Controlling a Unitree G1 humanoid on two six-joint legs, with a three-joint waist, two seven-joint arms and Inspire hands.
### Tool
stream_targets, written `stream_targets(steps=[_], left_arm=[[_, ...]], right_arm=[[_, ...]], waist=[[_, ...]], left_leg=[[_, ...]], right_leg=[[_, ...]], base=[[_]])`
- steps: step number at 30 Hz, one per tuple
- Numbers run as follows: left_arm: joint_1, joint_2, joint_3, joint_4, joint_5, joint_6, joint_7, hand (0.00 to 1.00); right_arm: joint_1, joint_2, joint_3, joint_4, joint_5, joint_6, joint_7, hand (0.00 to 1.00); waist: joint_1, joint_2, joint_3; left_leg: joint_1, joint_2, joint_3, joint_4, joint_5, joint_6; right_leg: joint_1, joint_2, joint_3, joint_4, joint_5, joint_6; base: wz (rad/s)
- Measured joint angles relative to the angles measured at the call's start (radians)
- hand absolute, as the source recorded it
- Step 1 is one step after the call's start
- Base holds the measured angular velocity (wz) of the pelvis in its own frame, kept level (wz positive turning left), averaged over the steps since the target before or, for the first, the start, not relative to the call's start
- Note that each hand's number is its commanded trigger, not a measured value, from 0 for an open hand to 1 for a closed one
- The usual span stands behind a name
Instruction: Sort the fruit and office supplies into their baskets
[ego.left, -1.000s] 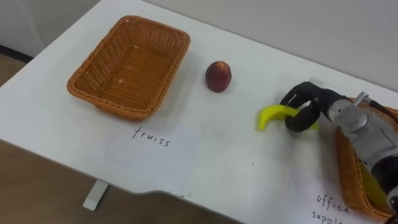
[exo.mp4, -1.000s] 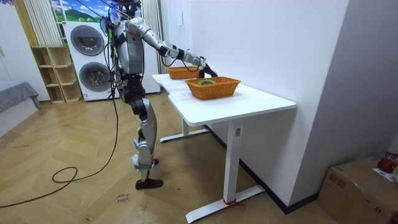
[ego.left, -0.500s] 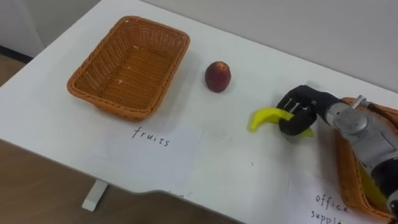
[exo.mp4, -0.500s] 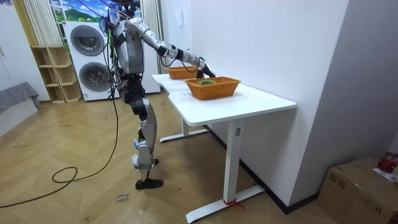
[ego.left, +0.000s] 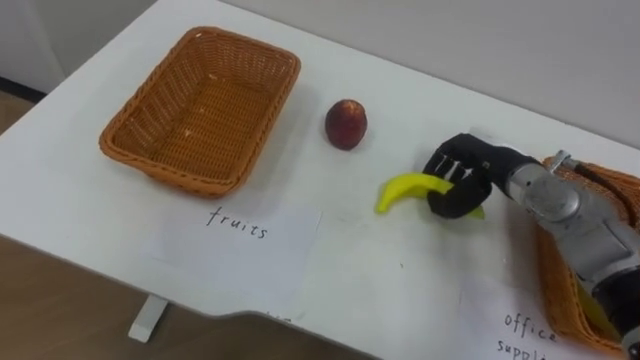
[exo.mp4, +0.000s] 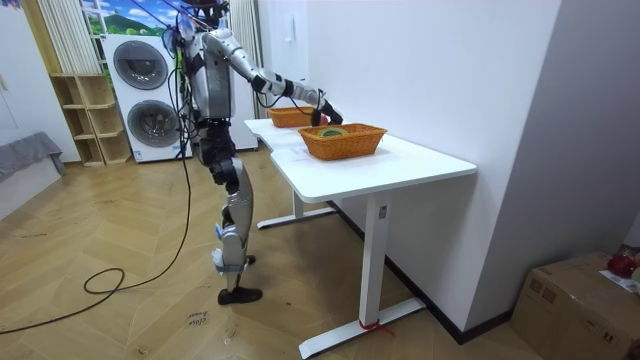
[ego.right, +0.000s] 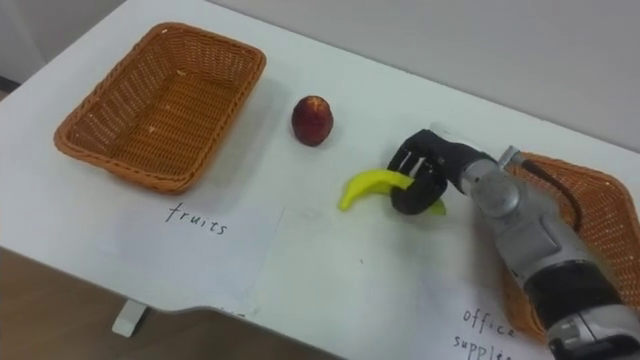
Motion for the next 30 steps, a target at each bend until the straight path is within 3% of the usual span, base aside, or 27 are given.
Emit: stream_targets(steps=[4,10,11,12,17,22,30], left_arm=[[0.005,-0.005,0.006,0.003,0.004,0.0,-0.002,0.0],[0.017,-0.022,0.051,0.006,0.005,0.0,-0.007,0.0],[0.018,-0.027,0.07,0.005,0.006,0.0,-0.007,0.0],[0.02,-0.033,0.085,0.007,0.006,0.001,-0.007,0.0],[0.032,-0.037,0.097,0.006,0.005,0.002,-0.004,0.0],[0.039,-0.039,0.104,0.01,0.004,0.002,-0.001,0.0],[0.035,-0.043,0.144,0.006,0.005,0.002,0.027,0.0]], right_arm=[[0.017,0.0,-0.011,-0.067,-0.024,-0.001,0.0,1.0],[0.041,0.0,-0.048,-0.156,-0.016,-0.001,0.0,1.0],[0.041,0.0,-0.053,-0.169,-0.017,0.0,0.0,1.0],[0.041,0.0,-0.07,-0.188,-0.016,-0.002,0.0,1.0],[0.041,0.0,-0.121,-0.197,-0.017,-0.002,-0.003,1.0],[0.041,0.0,-0.126,-0.218,-0.016,-0.002,-0.012,1.0],[0.035,0.0,-0.126,-0.265,-0.009,-0.002,-0.074,1.0]], waist=[[-0.016,0.012,0.0054],[-0.026,0.027,-0.0012],[-0.035,0.027,-0.0093],[-0.041,0.027,-0.0123],[-0.043,0.029,-0.015],[-0.051,0.032,-0.0146],[-0.043,0.031,-0.0202]], left_leg=[[0.02,0.0,-0.004,-0.005,-0.001,0.0],[0.054,0.0,0.009,-0.021,0.0,0.0],[0.056,0.0,0.01,-0.025,0.0,0.0],[0.059,0.0,0.011,-0.031,0.0,0.0],[0.1,0.0,0.015,-0.044,0.001,-0.001],[0.114,-0.001,0.017,-0.047,0.003,-0.001],[0.12,-0.01,0.017,-0.051,0.006,0.003]], right_leg=[[0.021,0.0,-0.001,-0.001,0.0,0.0],[0.04,-0.001,0.002,-0.001,-0.001,0.001],[0.041,-0.002,0.001,-0.001,-0.001,0.002],[0.043,-0.002,0.001,-0.001,-0.001,0.002],[0.077,-0.002,0.003,-0.002,-0.003,0.004],[0.09,-0.003,0.004,-0.003,-0.003,0.005],[0.104,-0.008,0.024,-0.015,-0.007,0.01]], base=[[0.02],[-0.07],[0.0],[0.0],[-0.01],[-0.01],[0.01]])
